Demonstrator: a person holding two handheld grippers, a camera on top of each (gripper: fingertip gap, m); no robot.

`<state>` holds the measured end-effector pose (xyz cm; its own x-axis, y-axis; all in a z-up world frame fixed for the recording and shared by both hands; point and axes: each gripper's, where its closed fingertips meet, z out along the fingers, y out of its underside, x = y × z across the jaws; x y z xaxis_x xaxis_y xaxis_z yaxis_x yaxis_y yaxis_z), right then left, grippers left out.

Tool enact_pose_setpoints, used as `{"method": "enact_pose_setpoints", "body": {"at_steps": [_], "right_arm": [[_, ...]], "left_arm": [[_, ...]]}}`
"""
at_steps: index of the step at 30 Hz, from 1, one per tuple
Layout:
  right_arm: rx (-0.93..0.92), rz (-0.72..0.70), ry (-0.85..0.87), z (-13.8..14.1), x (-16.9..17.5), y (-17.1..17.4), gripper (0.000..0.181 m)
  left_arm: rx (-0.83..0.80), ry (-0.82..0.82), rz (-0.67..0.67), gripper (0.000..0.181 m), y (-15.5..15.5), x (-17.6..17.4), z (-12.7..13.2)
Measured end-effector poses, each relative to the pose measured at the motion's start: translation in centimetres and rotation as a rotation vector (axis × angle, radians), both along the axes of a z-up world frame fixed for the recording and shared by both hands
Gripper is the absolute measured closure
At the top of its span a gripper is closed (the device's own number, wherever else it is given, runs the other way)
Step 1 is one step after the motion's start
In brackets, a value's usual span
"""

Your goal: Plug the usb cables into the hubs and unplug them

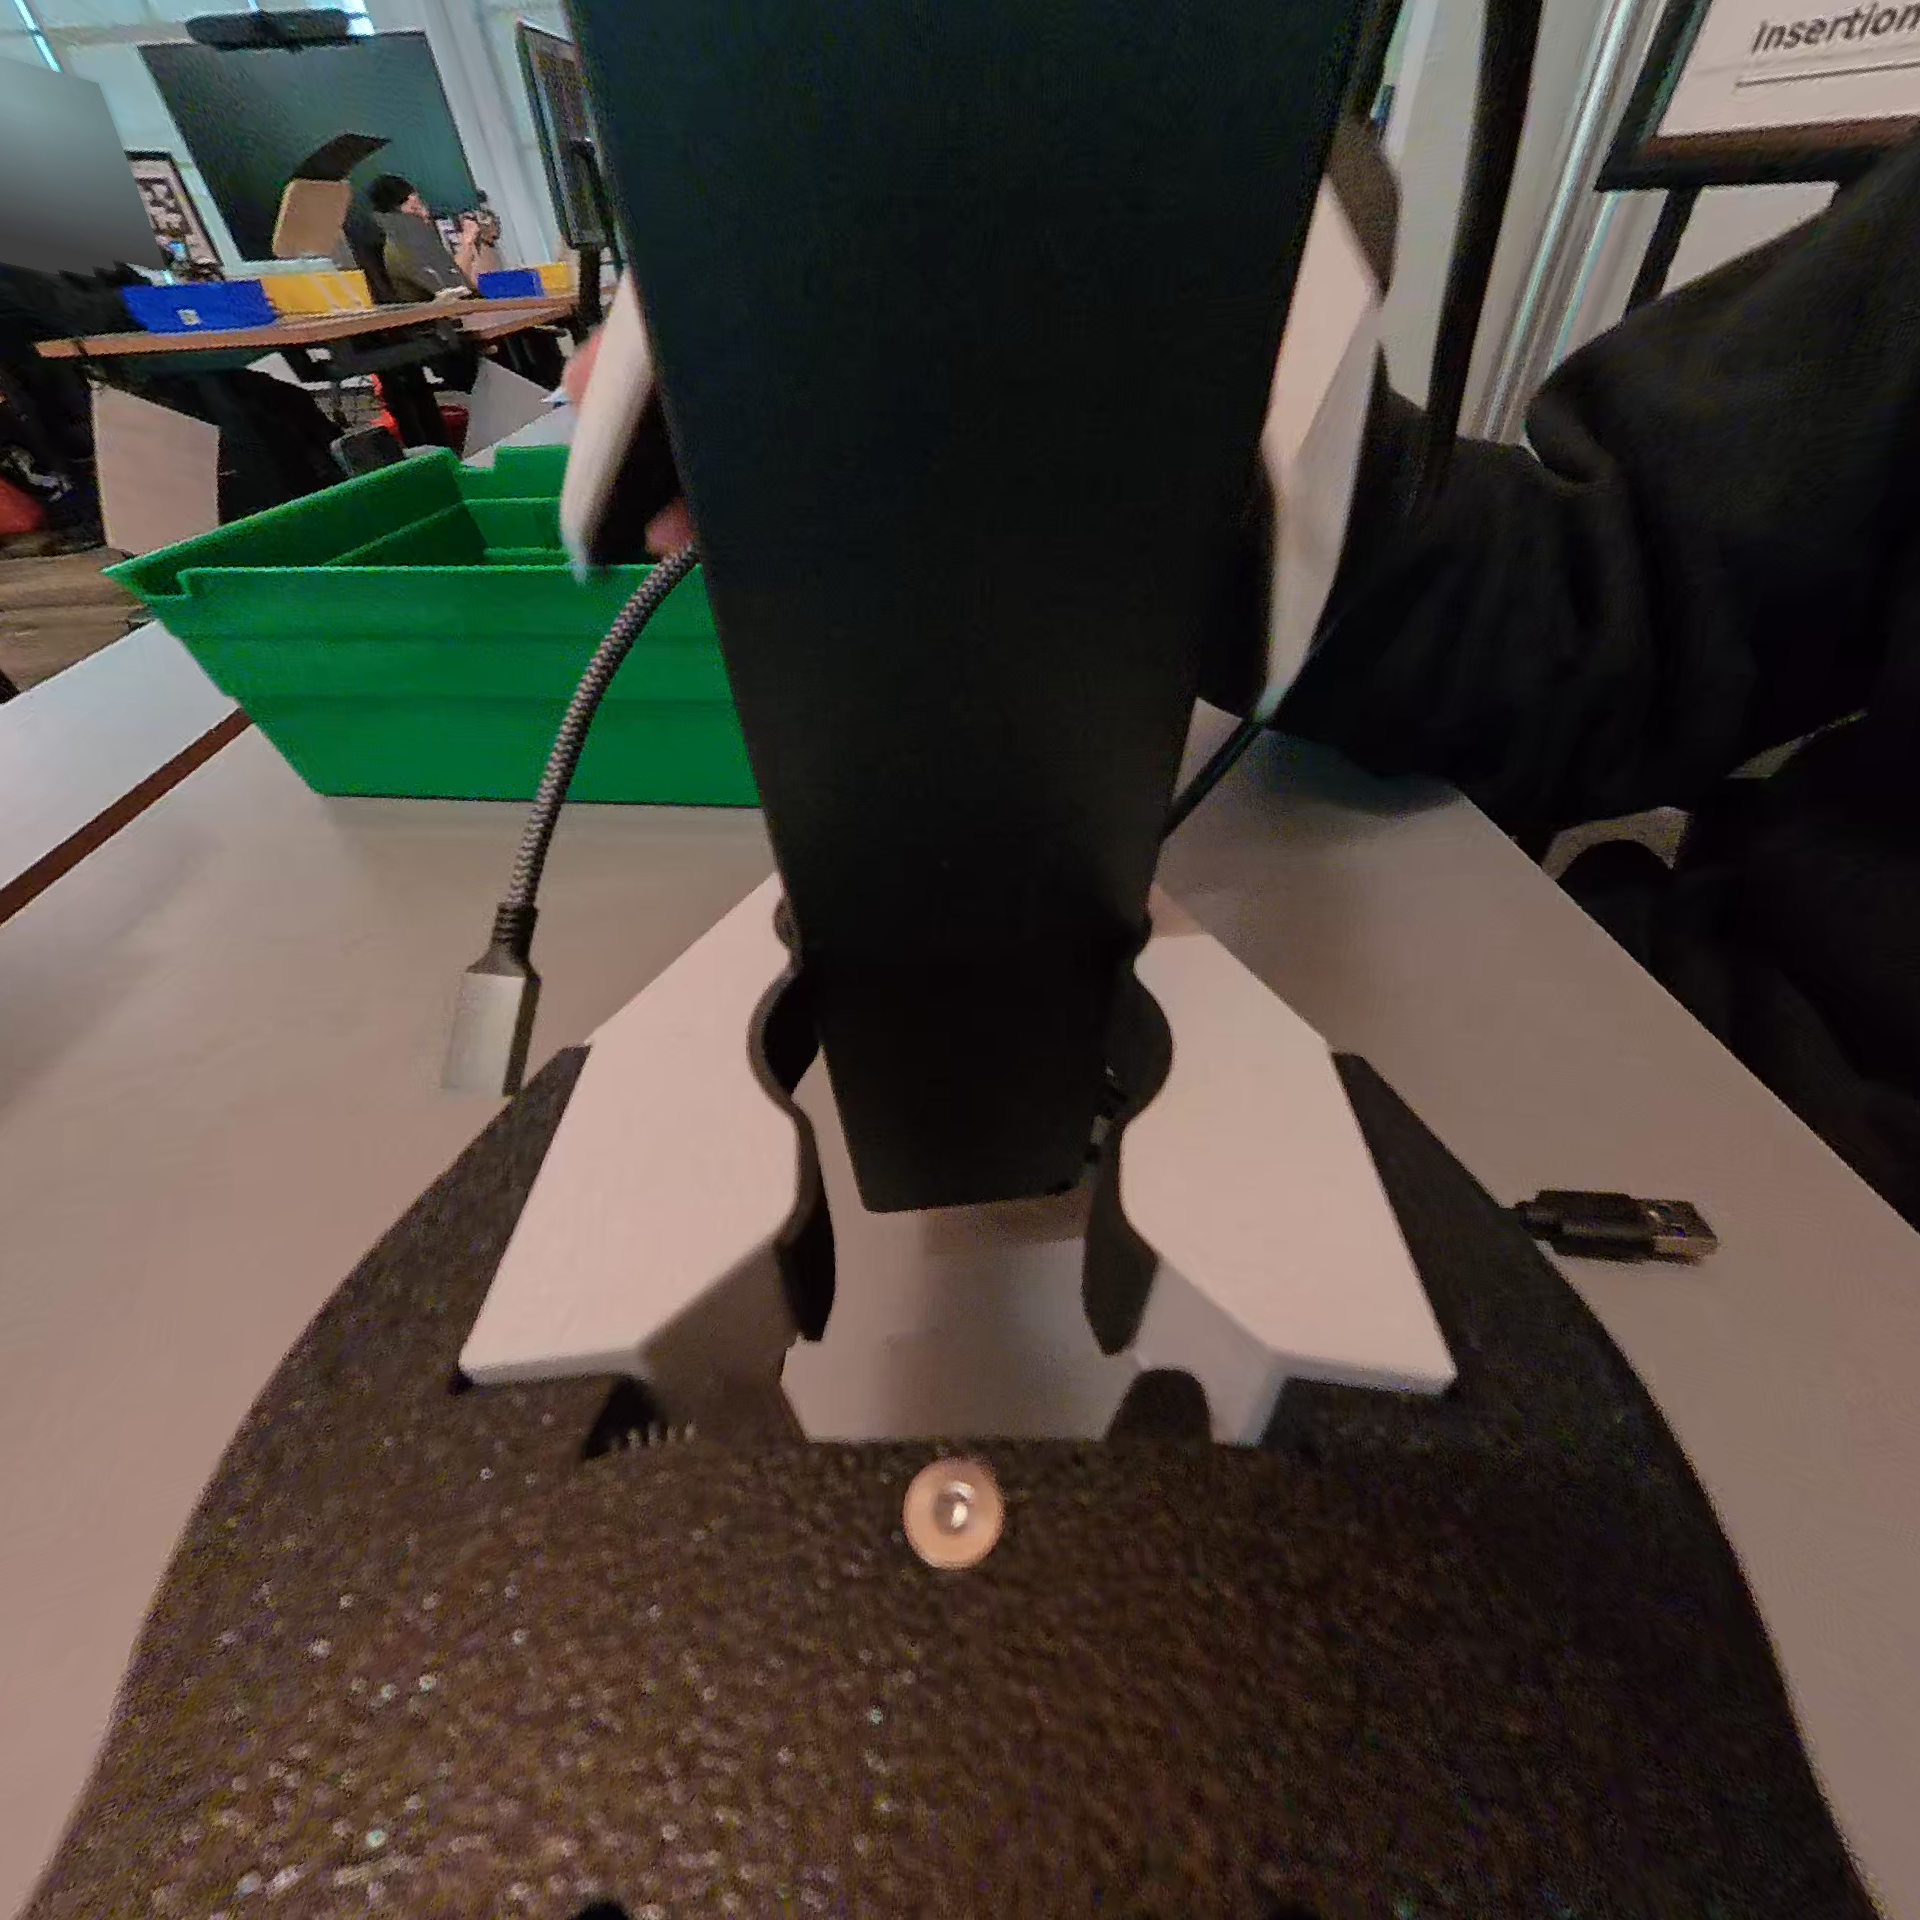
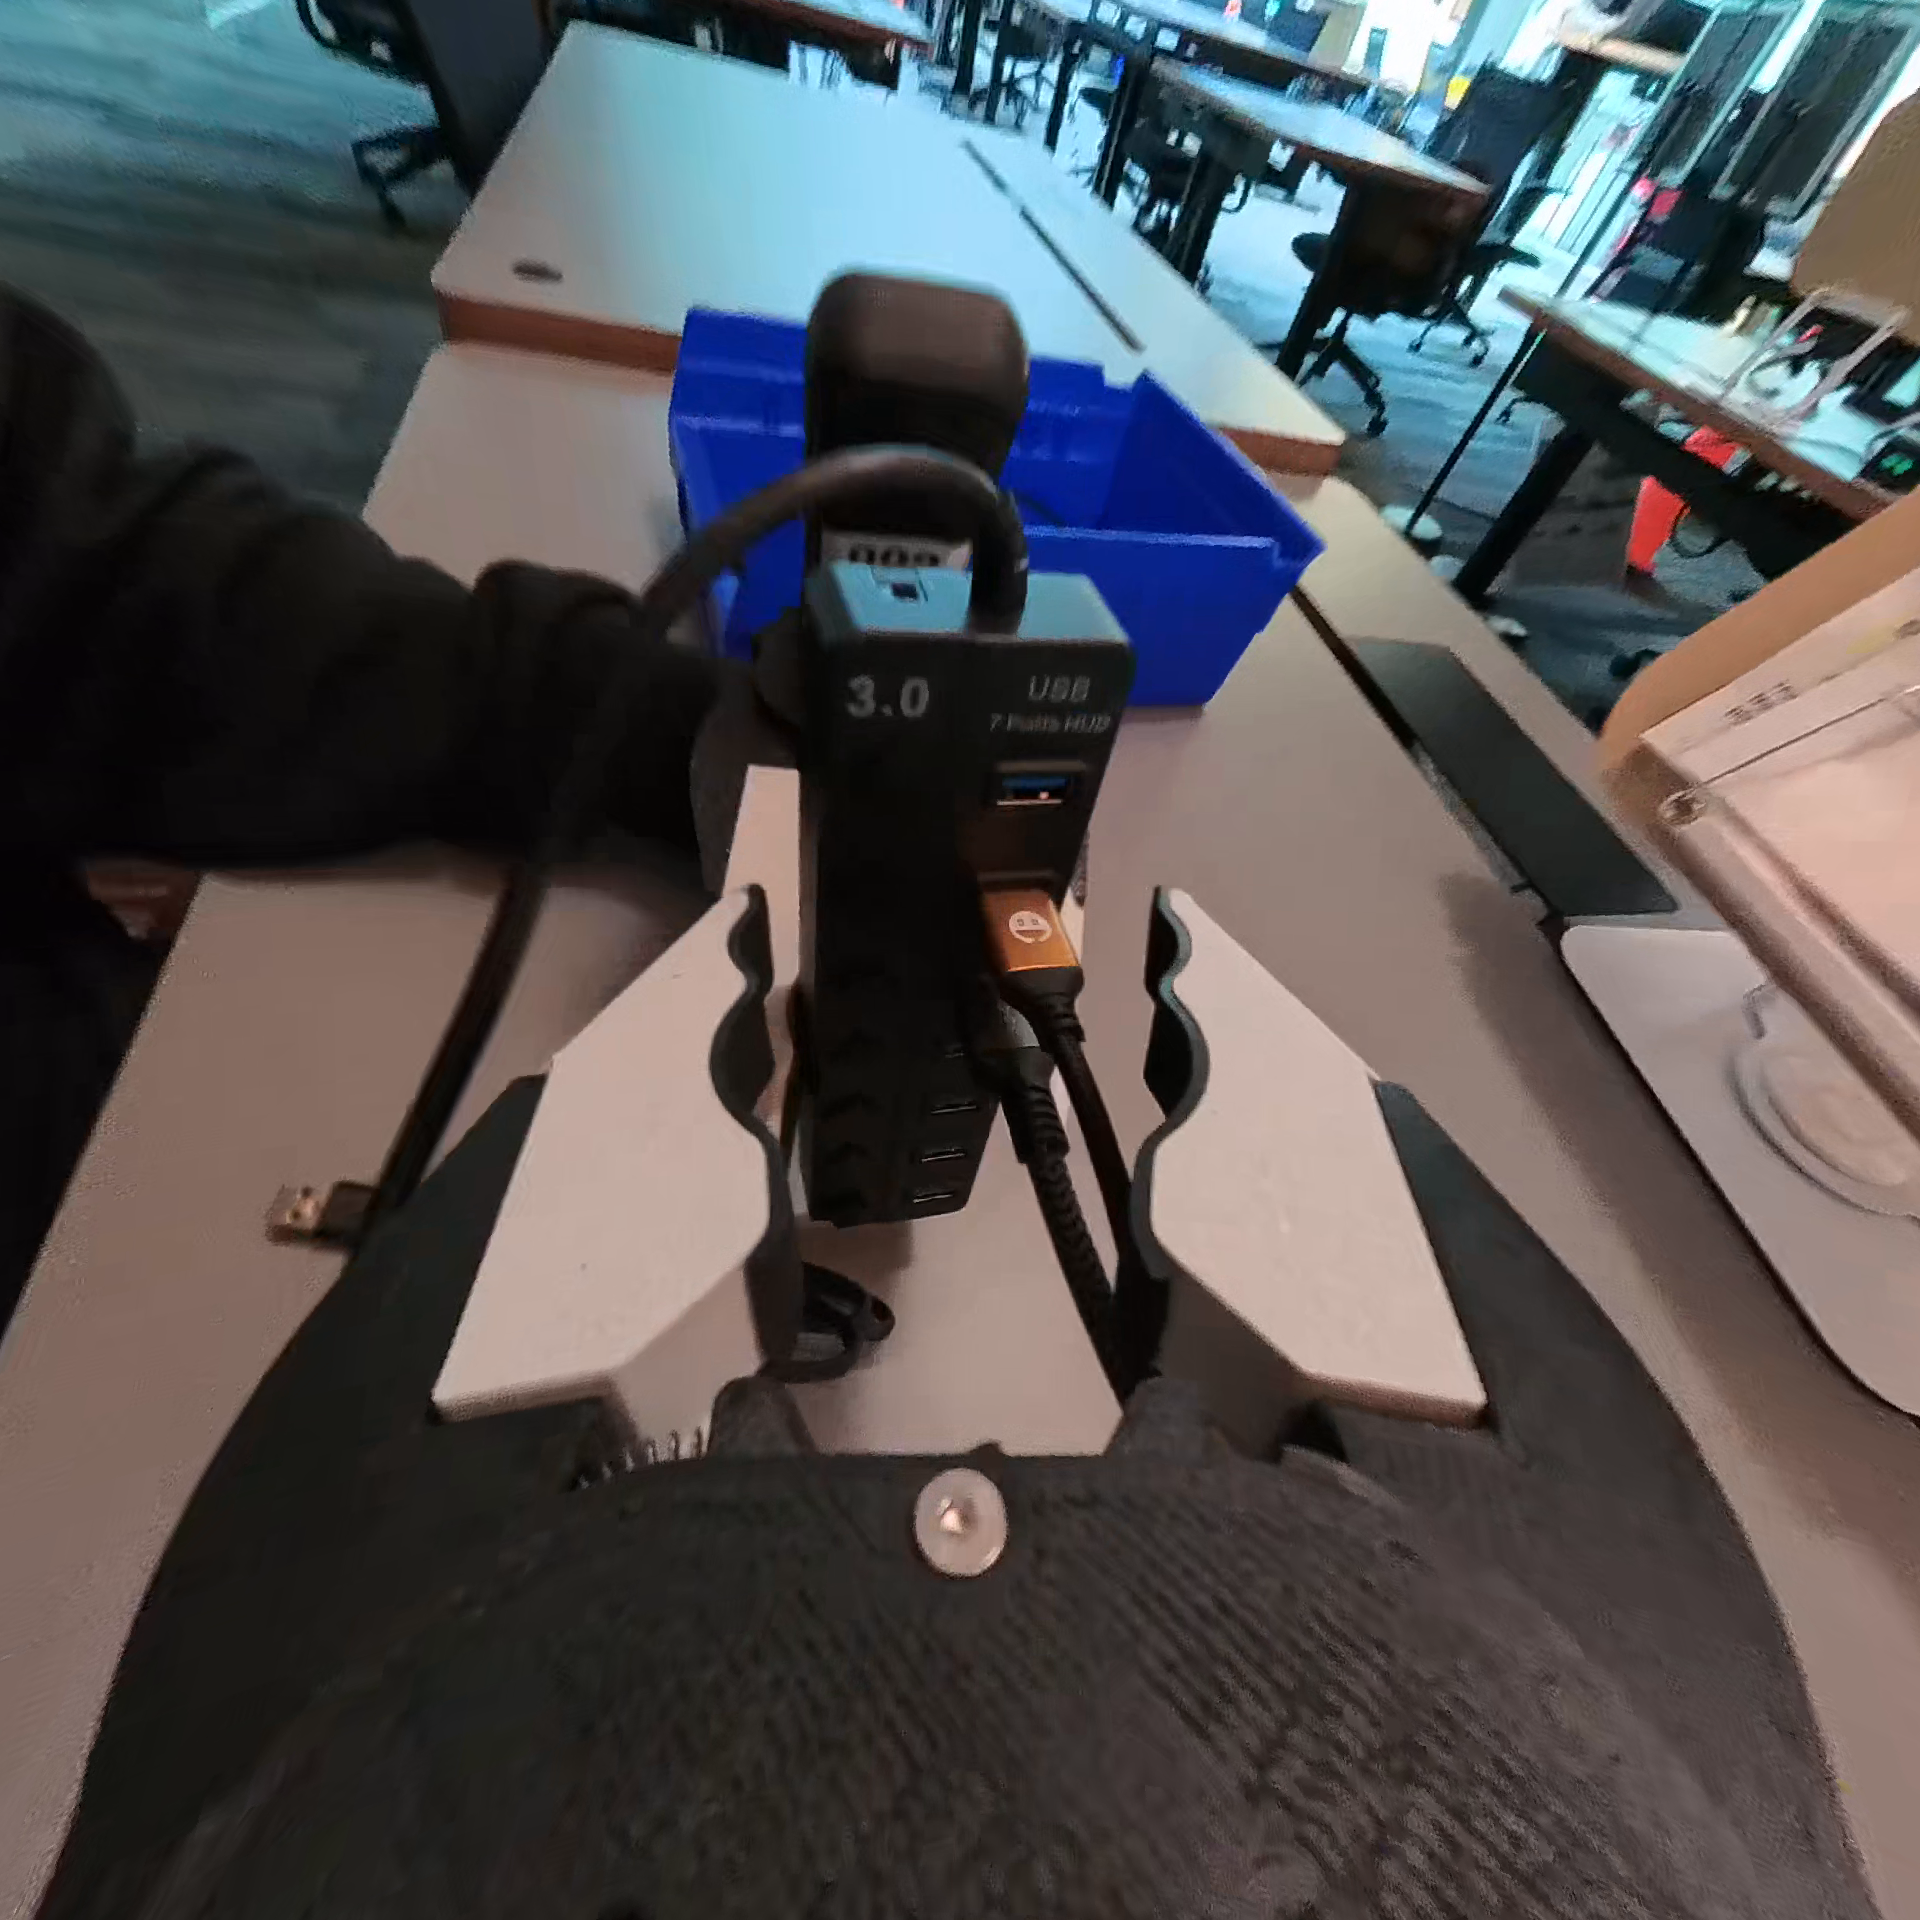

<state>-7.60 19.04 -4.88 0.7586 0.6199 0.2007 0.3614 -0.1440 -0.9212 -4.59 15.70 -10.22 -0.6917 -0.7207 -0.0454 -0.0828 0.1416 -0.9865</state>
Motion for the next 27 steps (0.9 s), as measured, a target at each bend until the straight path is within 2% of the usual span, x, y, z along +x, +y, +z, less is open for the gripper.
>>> {"method": "enact_pose_setpoints", "body": {"at_steps": [2, 3, 7, 9, 13, 15, 18, 22, 24, 27], "right_arm": [[-0.037, 0.013, -0.032, -1.6, -0.4, 0.1, 0.111], [-0.054, 0.026, -0.053, -2.2, -0.5, 0.0, 0.120], [-0.087, 0.037, -0.015, -2.7, -1.0, -0.1, 0.127], [-0.076, -0.012, -0.023, -2.5, -0.3, 0.4, 0.127], [-0.078, -0.091, -0.077, -2.5, 1.5, 0.5, 0.129], [-0.103, -0.128, -0.130, -3.1, 2.6, 0.5, 0.129], [-0.115, -0.094, -0.125, -3.7, 2.1, 0.6, 0.129], [-0.127, 0.004, -0.112, -4.1, -0.1, 0.1, 0.129], [-0.134, 0.012, -0.116, -4.4, -0.5, 0.1, 0.129], [-0.124, 0.014, -0.095, -4.2, -0.5, 0.2, 0.129]], "left_arm": [[0.020, 0.004, -0.017, 0.128, -0.7, 0.0, -0.3], [0.033, 0.008, -0.022, 0.128, -0.9, 0.0, -0.6], [0.056, -0.003, -0.019, 0.128, -0.7, -0.2, -0.9], [0.046, 0.013, 0.014, 0.130, -0.4, 0.1, -1.0], [-0.036, 0.008, 0.075, 0.120, 1.1, -0.3, 0.9], [-0.020, -0.084, 0.127, 0.110, 2.1, -1.1, 2.9], [-0.066, -0.210, 0.146, 0.114, 2.5, -2.3, 6.2], [-0.060, -0.184, 0.100, 0.120, 1.1, -2.1, 5.9], [-0.063, -0.185, 0.102, 0.129, 0.7, -1.8, 5.7], [-0.066, -0.177, 0.109, 0.129, 0.9, -1.6, 5.7]]}}
